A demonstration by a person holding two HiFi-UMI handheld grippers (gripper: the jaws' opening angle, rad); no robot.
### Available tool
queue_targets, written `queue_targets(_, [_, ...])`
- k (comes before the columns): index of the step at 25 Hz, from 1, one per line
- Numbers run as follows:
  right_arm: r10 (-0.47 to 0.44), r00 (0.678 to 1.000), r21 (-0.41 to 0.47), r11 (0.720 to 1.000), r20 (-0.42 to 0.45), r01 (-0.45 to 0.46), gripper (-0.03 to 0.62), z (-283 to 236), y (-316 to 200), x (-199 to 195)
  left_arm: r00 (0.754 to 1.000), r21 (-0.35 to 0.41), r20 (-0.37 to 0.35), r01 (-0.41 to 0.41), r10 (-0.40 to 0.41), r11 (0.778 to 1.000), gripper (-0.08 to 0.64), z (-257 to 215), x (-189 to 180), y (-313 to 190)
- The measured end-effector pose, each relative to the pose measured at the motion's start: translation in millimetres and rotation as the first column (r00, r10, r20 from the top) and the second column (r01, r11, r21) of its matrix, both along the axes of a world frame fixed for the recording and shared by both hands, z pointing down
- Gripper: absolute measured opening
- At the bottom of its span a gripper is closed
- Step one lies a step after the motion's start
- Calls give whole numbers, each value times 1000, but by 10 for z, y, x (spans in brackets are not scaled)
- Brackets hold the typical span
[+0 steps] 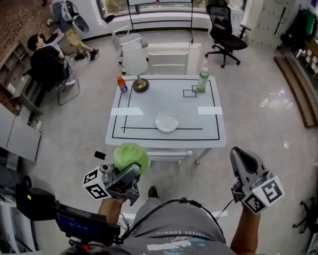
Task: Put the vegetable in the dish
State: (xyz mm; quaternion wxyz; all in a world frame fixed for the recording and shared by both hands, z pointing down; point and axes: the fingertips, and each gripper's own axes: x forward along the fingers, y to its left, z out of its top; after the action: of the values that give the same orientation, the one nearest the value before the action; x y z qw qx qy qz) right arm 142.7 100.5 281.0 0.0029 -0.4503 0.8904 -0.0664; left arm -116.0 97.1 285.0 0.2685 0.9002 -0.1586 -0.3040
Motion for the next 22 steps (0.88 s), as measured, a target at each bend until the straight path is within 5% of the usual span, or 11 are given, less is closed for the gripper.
queue_targets(22, [133,991,-24,991,15,-133,8,109,-550,-627,989,-34,9,-150,150,988,302,56,-542,-976])
